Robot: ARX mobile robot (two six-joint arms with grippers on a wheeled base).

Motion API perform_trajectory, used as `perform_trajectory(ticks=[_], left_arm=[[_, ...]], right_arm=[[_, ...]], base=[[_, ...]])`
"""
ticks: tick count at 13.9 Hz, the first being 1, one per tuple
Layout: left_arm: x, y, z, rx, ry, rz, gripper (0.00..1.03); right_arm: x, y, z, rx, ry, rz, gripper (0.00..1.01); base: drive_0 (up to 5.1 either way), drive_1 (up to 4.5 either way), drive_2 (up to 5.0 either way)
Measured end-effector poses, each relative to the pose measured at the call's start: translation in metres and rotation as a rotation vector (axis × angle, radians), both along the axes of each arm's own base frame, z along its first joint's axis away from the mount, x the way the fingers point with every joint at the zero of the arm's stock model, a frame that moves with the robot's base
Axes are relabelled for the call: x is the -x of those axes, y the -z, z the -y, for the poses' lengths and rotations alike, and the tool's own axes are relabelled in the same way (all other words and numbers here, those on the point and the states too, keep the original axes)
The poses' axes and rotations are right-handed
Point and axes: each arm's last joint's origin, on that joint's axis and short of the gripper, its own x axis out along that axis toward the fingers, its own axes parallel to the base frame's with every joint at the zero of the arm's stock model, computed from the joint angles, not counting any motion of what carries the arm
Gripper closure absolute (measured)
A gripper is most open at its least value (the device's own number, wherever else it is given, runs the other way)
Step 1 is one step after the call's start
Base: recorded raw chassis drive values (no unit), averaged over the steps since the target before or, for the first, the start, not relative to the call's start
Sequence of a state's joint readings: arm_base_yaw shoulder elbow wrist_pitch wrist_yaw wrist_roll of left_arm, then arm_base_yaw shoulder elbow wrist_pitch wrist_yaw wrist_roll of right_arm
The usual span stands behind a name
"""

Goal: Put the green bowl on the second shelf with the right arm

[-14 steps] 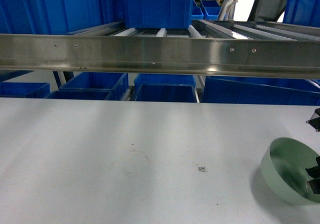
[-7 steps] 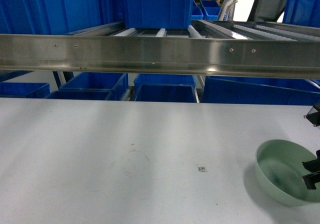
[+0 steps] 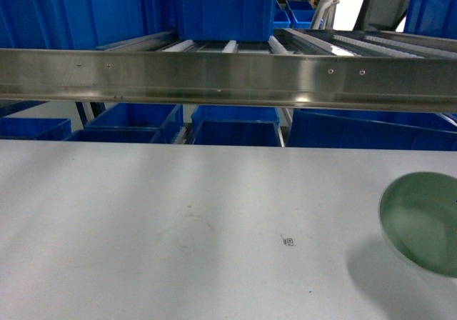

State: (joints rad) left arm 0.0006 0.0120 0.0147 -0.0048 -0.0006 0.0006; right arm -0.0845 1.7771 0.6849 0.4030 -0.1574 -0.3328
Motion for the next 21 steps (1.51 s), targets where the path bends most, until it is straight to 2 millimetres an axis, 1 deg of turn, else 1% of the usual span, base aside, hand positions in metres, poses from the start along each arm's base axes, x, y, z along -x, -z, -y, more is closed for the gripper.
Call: perform_trajectory(ticks=[3, 6, 9, 11, 13, 17, 19, 21], left_arm=[[0.0, 0.0, 0.0, 0.0, 0.0, 0.0, 0.05], [0.0, 0.0, 0.0, 0.0, 0.0, 0.0, 0.05], [0.0, 0.0, 0.0, 0.0, 0.0, 0.0, 0.05], [0.0, 0.0, 0.0, 0.0, 0.0, 0.0, 0.05], [0.0, 0.0, 0.0, 0.0, 0.0, 0.0, 0.05], [0.0, 0.0, 0.0, 0.0, 0.0, 0.0, 0.05], [0.0, 0.0, 0.0, 0.0, 0.0, 0.0, 0.05], [0.0, 0.0, 0.0, 0.0, 0.0, 0.0, 0.05]], right_arm=[[0.012, -0.032, -0.003, -0.019, -0.009, 0.097, 0.99], [0.026, -0.07, -0.005, -0.047, -0.012, 0.194, 0.99], [0.045, -0.106, -0.007, -0.087, -0.006, 0.281, 0.99], [0.064, -0.131, -0.01, -0.124, 0.003, 0.352, 0.99], [0.084, -0.144, -0.011, -0.159, 0.014, 0.383, 0.99], [0.12, -0.153, -0.008, -0.205, 0.057, 0.413, 0.99], [0.131, -0.158, -0.008, -0.216, 0.058, 0.439, 0.99], [0.137, -0.154, -0.008, -0.222, 0.054, 0.428, 0.99]], base=[[0.0, 0.0, 0.0], [0.0, 0.0, 0.0], [0.0, 0.0, 0.0], [0.0, 0.0, 0.0], [0.0, 0.0, 0.0], [0.0, 0.0, 0.0], [0.0, 0.0, 0.0], [0.0, 0.0, 0.0]])
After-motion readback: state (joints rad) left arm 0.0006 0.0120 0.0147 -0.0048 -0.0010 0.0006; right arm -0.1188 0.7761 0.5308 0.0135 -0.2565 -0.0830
